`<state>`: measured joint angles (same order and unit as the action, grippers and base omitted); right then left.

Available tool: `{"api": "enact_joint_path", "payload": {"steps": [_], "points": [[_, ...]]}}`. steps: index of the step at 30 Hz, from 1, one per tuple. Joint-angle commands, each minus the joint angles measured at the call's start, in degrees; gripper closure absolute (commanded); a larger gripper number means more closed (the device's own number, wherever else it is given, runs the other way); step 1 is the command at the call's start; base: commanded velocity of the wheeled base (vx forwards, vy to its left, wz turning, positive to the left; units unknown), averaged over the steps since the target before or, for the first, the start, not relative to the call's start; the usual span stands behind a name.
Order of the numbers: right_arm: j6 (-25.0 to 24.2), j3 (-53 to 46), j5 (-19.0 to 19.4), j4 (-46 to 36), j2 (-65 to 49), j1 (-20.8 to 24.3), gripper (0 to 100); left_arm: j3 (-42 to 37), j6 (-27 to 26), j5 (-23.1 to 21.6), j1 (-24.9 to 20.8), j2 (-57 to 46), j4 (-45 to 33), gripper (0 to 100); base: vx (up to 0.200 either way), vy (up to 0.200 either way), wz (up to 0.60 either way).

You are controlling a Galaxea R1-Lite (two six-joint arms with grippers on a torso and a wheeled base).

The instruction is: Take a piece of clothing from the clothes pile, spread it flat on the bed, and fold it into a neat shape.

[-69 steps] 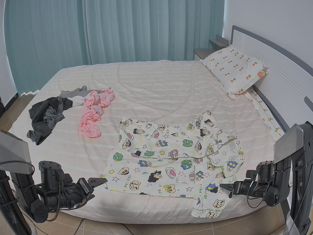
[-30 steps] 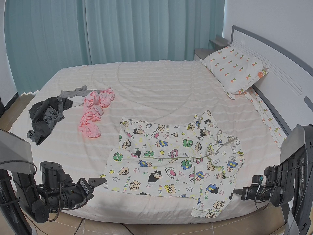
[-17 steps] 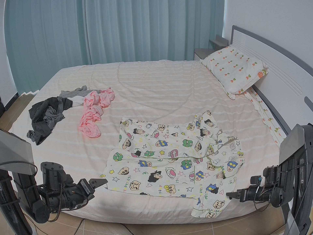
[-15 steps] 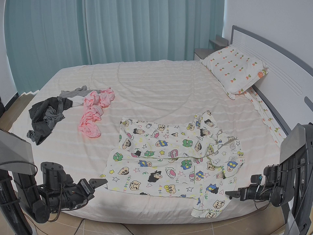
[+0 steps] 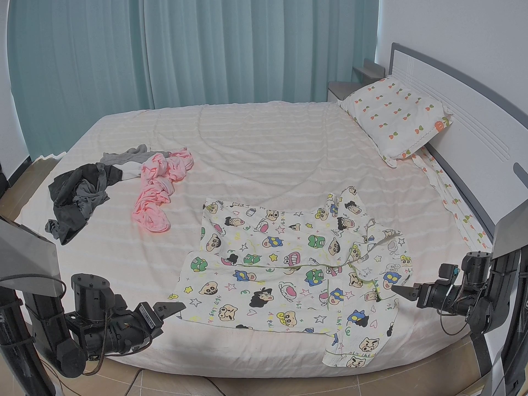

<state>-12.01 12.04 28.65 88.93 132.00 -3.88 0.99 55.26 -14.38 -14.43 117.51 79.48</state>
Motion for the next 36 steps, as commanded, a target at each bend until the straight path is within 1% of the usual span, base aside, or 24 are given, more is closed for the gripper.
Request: {"api": "enact_joint_path", "payload": {"steps": [1,9,11,12,15,17,19,21,23,25,26,31,32,33,36], "points": [[-1.3,1.9,-0.1,0.5,-1.5,0.2,0,-0.6,0.0,0.0,-0.9,0.2,0.1,0,0.200,0.000,0.00],[-3.0,5.6,-0.3,0.2,-1.3,0.6,0,-0.7,0.0,0.0,-1.6,0.3,0.1,0,0.200,0.000,0.00],[-3.5,6.6,-0.6,0.1,-1.1,0.9,0,-0.7,0.0,0.0,-1.6,0.3,0.1,0,0.200,0.000,0.00],[-3.7,7.8,-1.5,-0.6,-1.0,1.2,0,-0.7,0.0,0.1,-1.6,0.4,0.1,0,0.200,0.000,0.00],[-4.5,12.7,-3.5,-5.9,-1.3,2.0,0,-0.8,0.0,0.0,-1.7,0.4,0.1,0,0.200,0.000,0.00],[-4.6,14.1,-3.8,-7.4,-1.6,2.3,0,-0.8,0.0,0.0,-1.7,0.4,0.1,0,0.200,0.000,0.00],[-5.1,18.7,-5.1,-11.6,-1.7,2.8,0,-0.8,0.0,0.1,-1.9,0.4,0.1,0,0.200,0.000,0.00],[-5.5,20.9,-5.7,-12.9,-1.6,3.2,0,-0.8,0.0,0.1,-1.9,0.4,0.1,0,0.200,0.000,0.00],[-6.7,25.6,-6.9,-16.8,-1.1,3.3,0,-0.8,-0.1,0.1,-1.9,0.4,0.1,0,0.000,0.000,0.00],[-7.3,27.9,-7.2,-19.5,-1.0,3.5,0,-0.8,-0.1,0.1,-1.9,0.4,0.1,0,0.000,0.000,0.00],[-7.8,29.9,-7.5,-22.1,-1.1,3.6,0,-0.8,-0.1,0.1,-1.9,0.4,0.1,0,0.000,0.000,0.00],[-7.9,38.5,-9.0,-30.2,1.5,3.6,0,-0.9,0.0,0.1,-1.9,0.4,0.1,0,0.000,0.000,0.00],[-7.9,38.5,-9.0,-30.2,1.5,3.6,0,-0.9,0.0,0.1,-1.9,0.4,0.1,0,0.000,0.000,0.00],[-7.9,43.0,-10.7,-33.0,3.5,3.6,0,-0.9,0.1,0.1,-1.9,0.4,0.1,0,0.000,0.000,0.00],[-7.9,49.0,-12.2,-36.7,6.5,3.7,0,-0.8,0.2,0.0,-1.9,0.4,0.1,0,0.000,0.000,0.00]]}}
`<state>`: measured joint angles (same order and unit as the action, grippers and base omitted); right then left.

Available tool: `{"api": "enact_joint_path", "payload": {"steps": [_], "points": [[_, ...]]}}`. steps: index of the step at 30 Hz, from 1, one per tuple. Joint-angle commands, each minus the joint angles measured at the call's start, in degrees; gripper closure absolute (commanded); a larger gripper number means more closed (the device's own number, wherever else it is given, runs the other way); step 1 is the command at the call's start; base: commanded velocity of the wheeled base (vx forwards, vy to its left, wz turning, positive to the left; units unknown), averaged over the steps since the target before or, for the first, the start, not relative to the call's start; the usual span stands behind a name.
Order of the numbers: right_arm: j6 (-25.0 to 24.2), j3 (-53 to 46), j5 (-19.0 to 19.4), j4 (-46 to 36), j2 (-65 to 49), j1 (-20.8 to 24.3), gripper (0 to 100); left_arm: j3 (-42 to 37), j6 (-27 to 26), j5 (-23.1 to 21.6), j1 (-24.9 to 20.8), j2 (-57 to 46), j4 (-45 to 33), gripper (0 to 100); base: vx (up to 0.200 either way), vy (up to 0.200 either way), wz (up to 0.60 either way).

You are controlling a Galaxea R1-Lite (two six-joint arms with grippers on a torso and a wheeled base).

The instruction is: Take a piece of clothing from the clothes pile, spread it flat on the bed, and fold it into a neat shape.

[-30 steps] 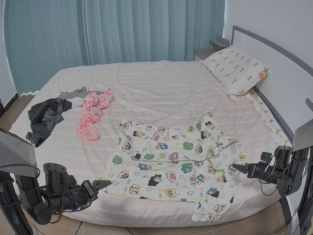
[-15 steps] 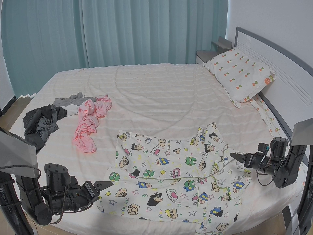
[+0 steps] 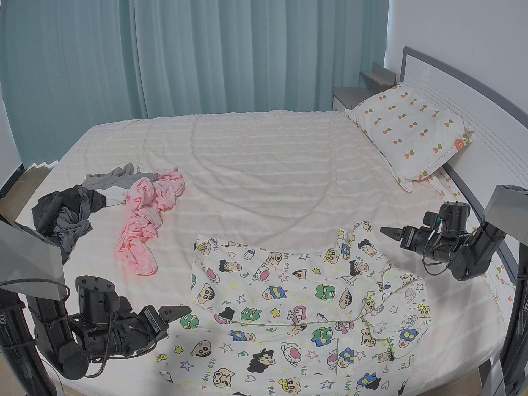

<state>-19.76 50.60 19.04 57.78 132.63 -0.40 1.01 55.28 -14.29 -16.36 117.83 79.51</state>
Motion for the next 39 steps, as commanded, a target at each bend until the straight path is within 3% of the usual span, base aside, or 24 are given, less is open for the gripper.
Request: {"api": "enact_joint_path", "payload": {"steps": [1,9,14,31,32,39], "points": [[-0.2,12.2,-3.0,-7.1,6.7,0.7,0,-0.8,0.2,0.0,0.0,-0.1,0.0,0,0.000,0.000,0.00],[-1.1,21.7,-4.6,-13.6,11.9,3.4,0,-0.8,1.4,0.0,0.0,-0.1,1.3,0,0.000,0.000,0.00],[-1.2,26.5,-5.9,-16.1,14.4,3.3,0,-0.9,1.4,0.0,0.0,0.0,1.3,0,0.200,0.000,0.00],[-0.7,27.8,-5.8,-16.3,17.7,3.5,0,-0.8,1.4,0.0,0.0,0.5,1.3,0,0.012,0.000,0.00],[-0.7,27.9,-5.8,-16.3,17.7,3.6,100,-0.8,1.4,0.0,0.0,0.6,1.3,0,0.000,0.000,0.00],[-0.5,27.3,-4.2,-16.1,17.9,3.8,100,-0.8,1.4,0.0,0.0,0.6,1.3,0,0.000,0.000,0.00]]}}
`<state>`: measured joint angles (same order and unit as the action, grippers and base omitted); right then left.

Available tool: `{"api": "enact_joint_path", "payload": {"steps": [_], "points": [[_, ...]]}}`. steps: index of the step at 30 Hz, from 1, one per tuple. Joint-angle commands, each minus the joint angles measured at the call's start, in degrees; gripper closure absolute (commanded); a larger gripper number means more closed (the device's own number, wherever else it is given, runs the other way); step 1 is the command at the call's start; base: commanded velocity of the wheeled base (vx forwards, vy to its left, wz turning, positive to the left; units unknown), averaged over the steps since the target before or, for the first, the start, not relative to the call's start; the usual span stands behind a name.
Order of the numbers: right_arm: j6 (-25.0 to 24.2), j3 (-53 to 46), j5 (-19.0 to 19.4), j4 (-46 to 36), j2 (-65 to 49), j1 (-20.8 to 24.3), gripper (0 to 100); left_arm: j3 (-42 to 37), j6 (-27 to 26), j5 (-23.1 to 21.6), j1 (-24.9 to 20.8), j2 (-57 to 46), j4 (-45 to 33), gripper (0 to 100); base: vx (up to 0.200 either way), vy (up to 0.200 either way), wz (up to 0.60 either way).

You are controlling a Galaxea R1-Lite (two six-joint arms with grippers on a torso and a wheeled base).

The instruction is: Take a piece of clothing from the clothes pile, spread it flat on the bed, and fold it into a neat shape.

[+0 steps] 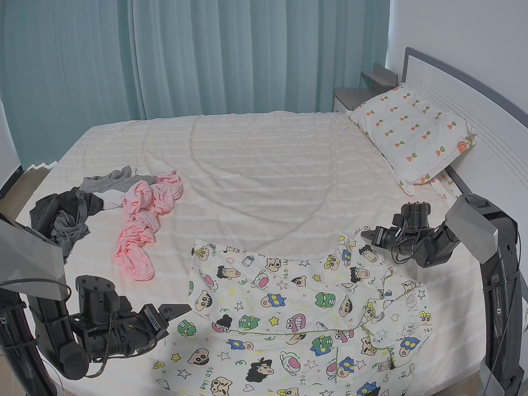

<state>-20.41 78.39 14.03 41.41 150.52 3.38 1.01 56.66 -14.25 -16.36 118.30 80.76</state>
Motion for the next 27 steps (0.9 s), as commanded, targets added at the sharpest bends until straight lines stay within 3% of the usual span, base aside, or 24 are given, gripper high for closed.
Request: {"api": "enact_joint_path", "payload": {"steps": [1,17,25,26,27], "points": [[0.1,-0.6,0.9,0.3,0.0,0.1,100,-0.8,0.0,0.0,0.0,0.1,0.0,0,0.000,0.000,0.00],[-1.6,-1.8,1.0,2.3,-1.3,-5.9,100,-0.8,0.0,1.5,0.1,0.8,0.0,0,0.000,0.000,0.00],[-1.3,-3.6,0.9,1.7,-0.5,-6.6,100,-0.8,0.0,1.5,0.2,0.9,0.0,0,0.000,0.000,0.00],[-1.2,-3.6,0.9,1.7,-0.5,-6.6,0,-0.8,0.0,1.6,0.1,0.9,0.0,0,0.000,0.000,0.00],[-1.3,-3.6,0.9,1.7,-0.3,-6.6,0,-0.8,0.0,1.6,0.1,0.9,0.0,0,0.000,0.000,0.00]]}}
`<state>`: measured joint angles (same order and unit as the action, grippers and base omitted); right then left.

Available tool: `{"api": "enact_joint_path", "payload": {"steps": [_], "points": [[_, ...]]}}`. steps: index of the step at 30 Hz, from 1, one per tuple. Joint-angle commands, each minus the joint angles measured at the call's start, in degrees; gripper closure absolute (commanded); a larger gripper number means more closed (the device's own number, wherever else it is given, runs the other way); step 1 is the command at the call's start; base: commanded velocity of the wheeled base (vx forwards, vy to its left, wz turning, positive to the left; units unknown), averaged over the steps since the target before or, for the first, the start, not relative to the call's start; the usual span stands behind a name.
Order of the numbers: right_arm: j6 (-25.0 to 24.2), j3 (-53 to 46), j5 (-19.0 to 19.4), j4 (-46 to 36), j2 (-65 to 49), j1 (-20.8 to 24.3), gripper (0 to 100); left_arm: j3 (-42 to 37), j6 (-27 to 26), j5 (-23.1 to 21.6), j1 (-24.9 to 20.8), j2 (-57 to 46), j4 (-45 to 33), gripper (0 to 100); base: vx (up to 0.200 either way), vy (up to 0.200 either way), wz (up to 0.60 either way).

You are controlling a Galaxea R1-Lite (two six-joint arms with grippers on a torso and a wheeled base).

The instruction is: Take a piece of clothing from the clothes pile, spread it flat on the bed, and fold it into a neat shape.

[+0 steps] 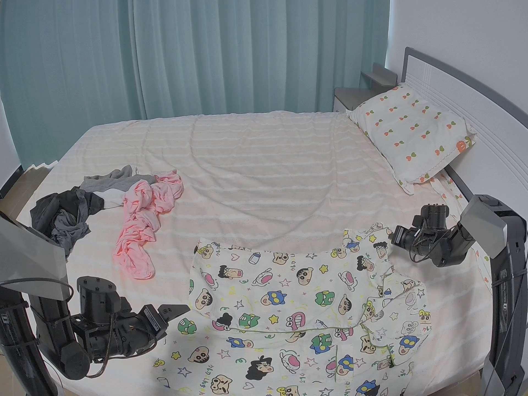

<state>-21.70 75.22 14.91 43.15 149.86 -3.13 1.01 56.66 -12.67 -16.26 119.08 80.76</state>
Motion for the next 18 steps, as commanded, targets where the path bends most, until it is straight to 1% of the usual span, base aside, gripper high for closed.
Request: {"api": "enact_joint_path", "payload": {"steps": [1,6,12,16,18], "points": [[0.0,-0.3,0.0,0.0,0.4,-0.1,0,-0.8,0.0,0.0,0.0,0.1,0.0,0,0.000,0.000,0.00],[-0.4,-0.2,0.0,0.6,-0.8,-0.1,0,-0.7,0.0,0.0,0.1,0.1,0.0,0,0.000,0.000,0.00],[-1.9,-0.4,-0.1,0.5,-6.6,1.2,0,-0.7,0.0,0.0,0.0,0.1,0.0,0,0.000,0.000,0.00],[-1.9,-1.3,-4.1,0.7,-9.5,5.2,0,-0.7,0.0,-0.1,0.0,0.1,0.0,0,0.000,0.000,0.00],[-1.9,-1.0,-4.8,0.8,-9.8,6.2,0,-0.7,0.0,-0.1,0.0,0.1,0.0,0,0.000,0.000,0.00]]}}
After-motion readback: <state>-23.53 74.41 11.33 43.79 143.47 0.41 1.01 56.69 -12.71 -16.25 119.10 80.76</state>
